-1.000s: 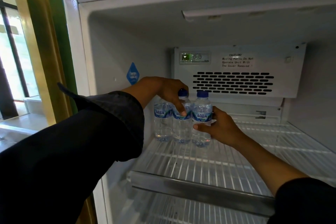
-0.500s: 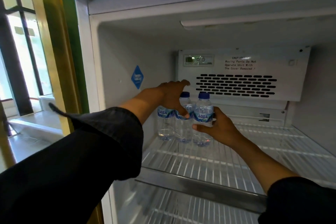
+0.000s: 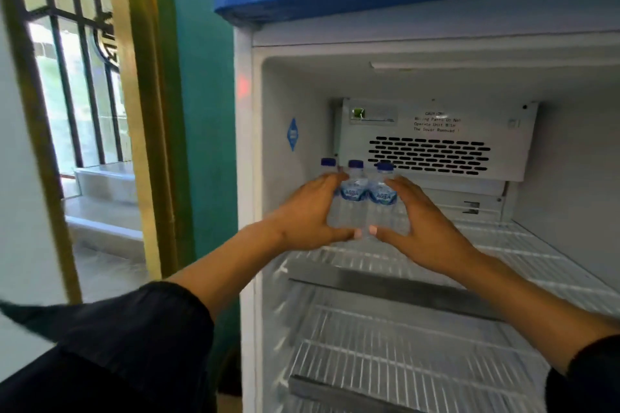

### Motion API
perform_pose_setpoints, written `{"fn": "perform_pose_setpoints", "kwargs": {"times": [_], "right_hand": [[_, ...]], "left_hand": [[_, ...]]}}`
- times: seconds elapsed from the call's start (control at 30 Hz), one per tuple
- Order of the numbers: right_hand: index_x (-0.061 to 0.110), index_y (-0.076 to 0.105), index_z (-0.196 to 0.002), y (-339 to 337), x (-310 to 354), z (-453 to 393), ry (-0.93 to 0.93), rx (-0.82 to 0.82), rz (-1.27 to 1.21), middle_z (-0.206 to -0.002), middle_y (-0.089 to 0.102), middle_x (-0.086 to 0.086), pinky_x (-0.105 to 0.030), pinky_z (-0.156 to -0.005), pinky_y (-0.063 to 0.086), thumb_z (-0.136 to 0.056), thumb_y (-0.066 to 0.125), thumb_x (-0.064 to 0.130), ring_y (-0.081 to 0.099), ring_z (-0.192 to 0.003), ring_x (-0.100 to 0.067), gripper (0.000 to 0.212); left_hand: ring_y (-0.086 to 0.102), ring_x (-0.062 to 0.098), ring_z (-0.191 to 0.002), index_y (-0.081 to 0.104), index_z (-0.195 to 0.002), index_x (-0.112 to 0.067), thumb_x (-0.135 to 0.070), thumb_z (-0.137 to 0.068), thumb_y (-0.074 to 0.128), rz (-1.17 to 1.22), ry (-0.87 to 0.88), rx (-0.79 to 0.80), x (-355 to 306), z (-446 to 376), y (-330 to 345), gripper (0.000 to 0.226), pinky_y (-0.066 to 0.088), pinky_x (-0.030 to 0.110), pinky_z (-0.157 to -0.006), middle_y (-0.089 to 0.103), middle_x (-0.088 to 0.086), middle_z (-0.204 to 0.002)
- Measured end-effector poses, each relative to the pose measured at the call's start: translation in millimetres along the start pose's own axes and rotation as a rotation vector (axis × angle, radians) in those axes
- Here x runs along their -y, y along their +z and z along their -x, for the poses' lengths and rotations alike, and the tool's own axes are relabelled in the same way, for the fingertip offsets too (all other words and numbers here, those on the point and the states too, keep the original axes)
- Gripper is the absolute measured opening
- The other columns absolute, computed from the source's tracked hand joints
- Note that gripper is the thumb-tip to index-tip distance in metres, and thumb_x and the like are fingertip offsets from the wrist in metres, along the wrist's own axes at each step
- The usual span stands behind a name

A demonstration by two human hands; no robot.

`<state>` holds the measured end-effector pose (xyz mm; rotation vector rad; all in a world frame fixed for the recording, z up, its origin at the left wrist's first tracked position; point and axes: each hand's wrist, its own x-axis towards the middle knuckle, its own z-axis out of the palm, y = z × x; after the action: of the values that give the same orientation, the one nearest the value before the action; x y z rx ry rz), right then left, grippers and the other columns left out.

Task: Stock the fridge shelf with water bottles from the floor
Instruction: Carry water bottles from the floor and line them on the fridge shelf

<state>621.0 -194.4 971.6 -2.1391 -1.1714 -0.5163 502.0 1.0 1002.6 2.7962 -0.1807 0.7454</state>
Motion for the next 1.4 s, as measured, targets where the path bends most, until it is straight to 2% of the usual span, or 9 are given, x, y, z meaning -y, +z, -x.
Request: {"fn": "perform_pose_setpoints", "kwargs": {"times": [0.13, 0.27, 0.4, 0.5, 0.67, 0.9, 1.13, 1.27, 1.4], "right_hand": [[0.031, 0.023, -0.149, 32, 64, 38, -0.104, 0.042, -0.021, -0.157, 0.021, 0.010, -0.027, -0.114, 0.023, -0.074, 0.053, 0.074, 0.018, -0.142, -0.001, 0.091], [0.032, 0.024, -0.148, 104, 123, 98, -0.107, 0.162, -0.067, -0.157, 0.020, 0.013, -0.035, -0.116, 0.024, -0.075, 0.049, 0.076, 0.015, -0.144, -0.004, 0.089], [0.038, 0.018, -0.148, 195, 166, 186, -0.035, 0.353, -0.148, -0.159, 0.015, 0.014, -0.034, -0.115, 0.022, -0.078, 0.046, 0.078, 0.015, -0.145, -0.005, 0.086], [0.034, 0.018, -0.150, 265, 187, 260, 0.030, 0.559, -0.193, -0.159, 0.014, 0.012, -0.031, -0.115, 0.020, -0.079, 0.048, 0.074, 0.013, -0.145, -0.006, 0.087], [0.023, 0.025, -0.150, 365, 198, 381, 0.121, 0.933, -0.215, -0.157, 0.020, 0.006, -0.020, -0.112, 0.018, -0.085, 0.066, 0.049, 0.020, -0.144, -0.011, 0.081], [0.027, 0.020, -0.150, 507, 167, 547, 0.245, 1.258, -0.193, -0.156, 0.020, 0.010, -0.020, -0.110, 0.023, -0.085, 0.063, 0.049, 0.023, -0.141, -0.008, 0.081], [0.025, 0.024, -0.148, 665, 106, 708, 0.423, 1.243, -0.208, -0.151, 0.032, 0.004, -0.027, -0.101, 0.036, -0.081, 0.071, 0.039, 0.039, -0.133, -0.018, 0.083], [0.024, 0.028, -0.146, 740, 81, 779, 0.504, 1.103, -0.241, -0.143, 0.040, 0.003, -0.029, -0.095, 0.042, -0.075, 0.077, 0.032, 0.050, -0.119, -0.016, 0.086], [0.027, 0.038, -0.139, 804, 66, 820, 0.577, 0.948, -0.291, -0.126, 0.046, 0.015, -0.008, -0.075, 0.039, -0.070, 0.083, 0.030, 0.055, -0.086, -0.003, 0.082]], "left_hand": [[0.033, 0.011, -0.134, 0.022, -0.149, -0.024, -0.064, -0.077, 0.067, 0.026, -0.043, 0.002, 21, 100, -15, 0.094, 0.022, 0.019, -0.105, 0.032, -0.004, -0.153], [0.034, 0.019, -0.138, 0.027, -0.149, -0.017, -0.057, -0.078, 0.070, -0.010, -0.147, 0.048, 61, 220, -23, 0.092, 0.024, 0.028, -0.113, 0.035, 0.004, -0.152], [0.037, 0.021, -0.137, 0.023, -0.149, -0.024, -0.062, -0.078, 0.067, -0.002, -0.329, 0.192, 94, 355, 4, 0.092, 0.032, 0.037, -0.113, 0.036, 0.003, -0.152], [0.039, 0.024, -0.135, 0.025, -0.149, -0.021, -0.058, -0.078, 0.069, 0.082, -0.506, 0.301, 109, 461, 46, 0.091, 0.033, 0.039, -0.111, 0.039, 0.005, -0.149], [0.035, 0.021, -0.137, 0.024, -0.149, -0.024, -0.061, -0.077, 0.068, 0.209, -0.900, 0.465, 109, 634, 131, 0.093, 0.027, 0.034, -0.112, 0.036, 0.003, -0.151], [0.038, 0.016, -0.136, 0.024, -0.147, -0.033, -0.064, -0.075, 0.067, 0.382, -1.278, 0.568, 87, 830, 284, 0.090, 0.034, 0.033, -0.110, 0.037, -0.006, -0.152], [0.049, 0.022, -0.126, 0.035, -0.141, -0.019, -0.044, -0.073, 0.079, 0.361, -1.627, 0.363, 88, 968, 476, 0.085, 0.044, 0.037, -0.098, 0.048, 0.002, -0.141], [0.050, 0.017, -0.120, 0.034, -0.140, -0.018, -0.036, -0.069, 0.084, 0.331, -1.794, 0.144, 75, 1029, 566, 0.088, 0.044, 0.034, -0.096, 0.048, -0.002, -0.137], [0.053, 0.007, -0.111, 0.039, -0.131, -0.026, -0.029, -0.069, 0.086, 0.385, -1.933, -0.129, 75, 1065, 624, 0.078, 0.041, 0.026, -0.088, 0.049, -0.019, -0.123]]}}
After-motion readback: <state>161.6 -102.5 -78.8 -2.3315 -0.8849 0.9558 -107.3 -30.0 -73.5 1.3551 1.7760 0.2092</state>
